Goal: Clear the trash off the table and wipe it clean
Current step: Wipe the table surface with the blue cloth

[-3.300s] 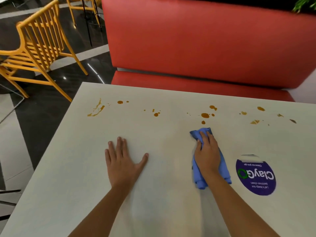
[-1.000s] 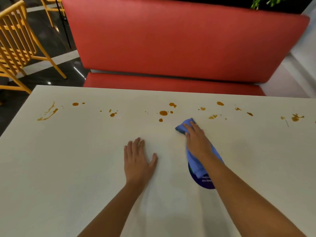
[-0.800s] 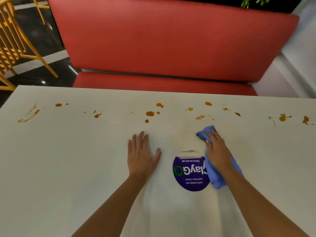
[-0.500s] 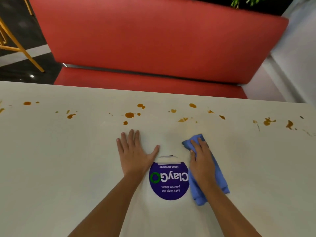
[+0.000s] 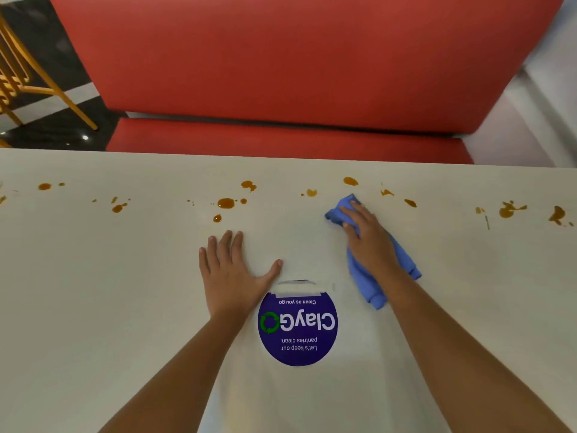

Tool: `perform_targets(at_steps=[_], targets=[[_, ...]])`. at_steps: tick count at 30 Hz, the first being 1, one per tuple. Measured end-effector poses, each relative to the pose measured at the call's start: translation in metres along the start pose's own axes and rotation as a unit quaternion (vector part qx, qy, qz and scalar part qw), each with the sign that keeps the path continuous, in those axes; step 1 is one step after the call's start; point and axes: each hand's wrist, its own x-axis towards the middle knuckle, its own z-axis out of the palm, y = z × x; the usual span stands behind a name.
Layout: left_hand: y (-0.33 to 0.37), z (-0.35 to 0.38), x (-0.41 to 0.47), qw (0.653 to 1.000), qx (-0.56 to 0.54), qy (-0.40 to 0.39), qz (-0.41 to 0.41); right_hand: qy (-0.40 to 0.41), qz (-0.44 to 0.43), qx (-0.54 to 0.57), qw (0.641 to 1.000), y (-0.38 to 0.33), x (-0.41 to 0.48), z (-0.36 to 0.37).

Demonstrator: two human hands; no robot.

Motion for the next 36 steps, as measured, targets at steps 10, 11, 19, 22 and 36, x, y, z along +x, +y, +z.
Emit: perform_targets(at_steps=[10, 11, 19, 22, 36], targets=[[0.0, 0.001, 0.001, 1.0, -0.003, 0.01, -0.001, 0.069, 0.071, -0.042, 0.994, 0.009, -0.032, -0.007], [0.0, 0.002, 0.001, 1.0, -0.003, 0.011, -0.002, 0.057, 0.05, -0.045, 0.996, 0.0, -0.031, 0.001], [0.0, 0.001, 0.002, 1.0, -0.003, 0.008, -0.006, -0.024, -0.081, -0.024, 0.996, -0.019, 0.017, 0.024], [0.001, 0.001, 0.002, 1.0, -0.001, 0.002, -0.008, -0.015, -0.059, -0.016, 0.998, -0.003, 0.025, 0.01], [0.001, -0.001, 0.001, 1.0, -0.002, -0.003, -0.009, 0.083, 0.099, -0.059, 0.99, 0.008, 0.073, -0.003]])
